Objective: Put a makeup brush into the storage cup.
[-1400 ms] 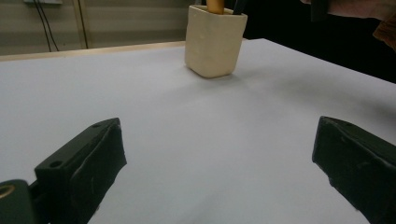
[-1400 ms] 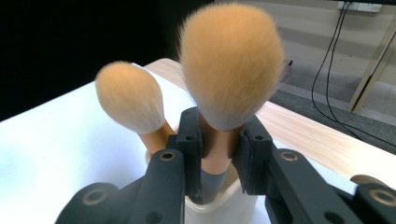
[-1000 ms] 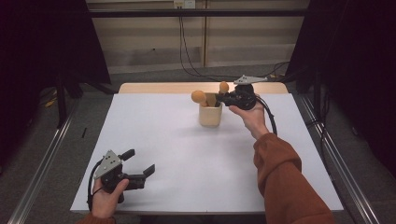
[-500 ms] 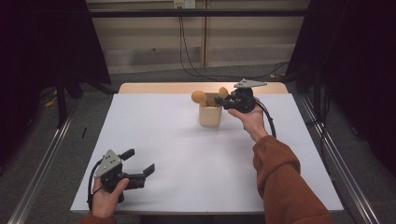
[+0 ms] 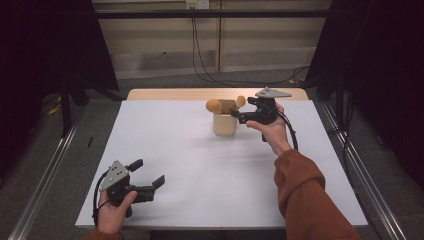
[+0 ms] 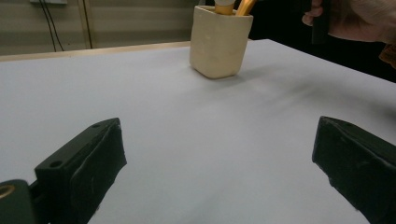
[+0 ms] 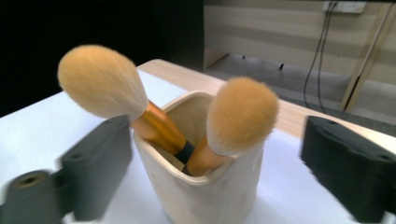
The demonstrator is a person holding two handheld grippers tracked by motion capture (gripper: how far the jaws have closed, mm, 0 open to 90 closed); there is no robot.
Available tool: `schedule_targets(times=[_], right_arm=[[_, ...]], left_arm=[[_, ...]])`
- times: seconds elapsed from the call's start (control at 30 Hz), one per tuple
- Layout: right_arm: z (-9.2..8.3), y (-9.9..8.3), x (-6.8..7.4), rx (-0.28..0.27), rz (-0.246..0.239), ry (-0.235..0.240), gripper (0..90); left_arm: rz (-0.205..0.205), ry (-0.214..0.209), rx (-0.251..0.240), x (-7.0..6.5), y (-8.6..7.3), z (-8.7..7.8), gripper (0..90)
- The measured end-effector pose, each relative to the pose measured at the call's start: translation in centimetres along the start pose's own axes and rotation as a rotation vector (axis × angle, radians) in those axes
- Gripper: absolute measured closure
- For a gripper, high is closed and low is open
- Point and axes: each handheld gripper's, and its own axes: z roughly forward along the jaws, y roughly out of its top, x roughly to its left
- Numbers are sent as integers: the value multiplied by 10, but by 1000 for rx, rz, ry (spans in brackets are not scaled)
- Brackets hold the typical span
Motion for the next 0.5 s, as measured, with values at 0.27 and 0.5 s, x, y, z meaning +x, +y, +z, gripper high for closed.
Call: schedule_targets(times=[0.27,0.5], right_arm=[[-9,-6,3,-36,-17,-40,16],[-20,-12,5,-50,-3,-61,14]], left_arm=[[-1,4,-11,2,1,-2,24],[-1,12,-13,3,1,-2,24]])
